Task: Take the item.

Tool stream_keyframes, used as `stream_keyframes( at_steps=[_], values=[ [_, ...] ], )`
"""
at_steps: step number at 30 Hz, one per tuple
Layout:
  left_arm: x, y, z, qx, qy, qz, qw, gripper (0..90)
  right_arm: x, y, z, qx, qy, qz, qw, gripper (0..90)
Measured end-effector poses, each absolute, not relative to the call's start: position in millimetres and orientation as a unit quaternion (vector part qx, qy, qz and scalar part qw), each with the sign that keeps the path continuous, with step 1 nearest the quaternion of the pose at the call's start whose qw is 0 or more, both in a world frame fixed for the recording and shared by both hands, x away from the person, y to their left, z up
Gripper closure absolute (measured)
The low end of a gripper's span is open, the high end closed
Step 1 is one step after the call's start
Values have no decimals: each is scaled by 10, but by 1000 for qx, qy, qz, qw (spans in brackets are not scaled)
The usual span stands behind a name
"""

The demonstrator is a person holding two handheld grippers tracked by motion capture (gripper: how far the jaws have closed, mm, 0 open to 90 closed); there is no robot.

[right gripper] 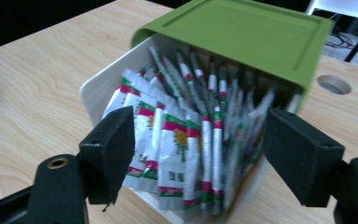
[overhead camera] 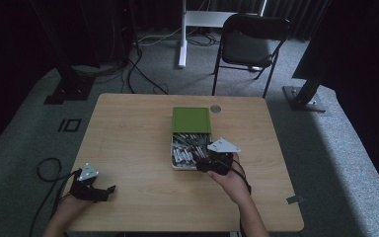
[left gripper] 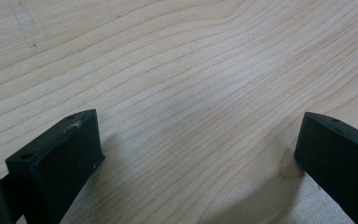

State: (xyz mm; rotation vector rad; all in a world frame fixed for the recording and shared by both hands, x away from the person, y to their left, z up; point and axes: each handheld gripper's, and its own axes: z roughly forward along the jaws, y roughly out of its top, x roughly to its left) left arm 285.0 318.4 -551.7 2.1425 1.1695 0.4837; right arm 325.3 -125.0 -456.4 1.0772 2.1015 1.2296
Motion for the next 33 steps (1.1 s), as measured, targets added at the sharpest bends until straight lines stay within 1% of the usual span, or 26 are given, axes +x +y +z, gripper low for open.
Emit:
stream_keyframes(
  at_steps=[2,9,12,17,20,23,27,30,33],
  values=[
    [2850,3183,-5517,815,445,184,321,14,3252,-1207,-4586,390,770,446,236,317],
    [2850,3184,-5516,816,445,184,320,14,3266,-1121,-4696,377,784,432,238,573],
    [2850,3184,-5516,816,445,184,320,14,3274,-1101,-4747,378,789,425,233,632],
    [2850,3184,-5516,816,445,184,320,14,3290,-1071,-4811,381,793,416,232,704],
    [2850,3185,-5515,816,444,184,320,14,3312,-1062,-4844,385,793,410,233,723],
    [2850,3185,-5515,816,445,184,320,14,3327,-1045,-4878,391,794,400,241,736],
    [2850,3185,-5515,816,445,184,320,14,3339,-1019,-4933,393,792,392,254,789],
    [2851,3185,-5515,816,444,184,320,14,3354,-1003,-4974,396,796,383,249,791],
    [2851,3185,-5515,816,444,184,320,14,3356,-974,-5002,401,796,371,259,786]
  ],
)
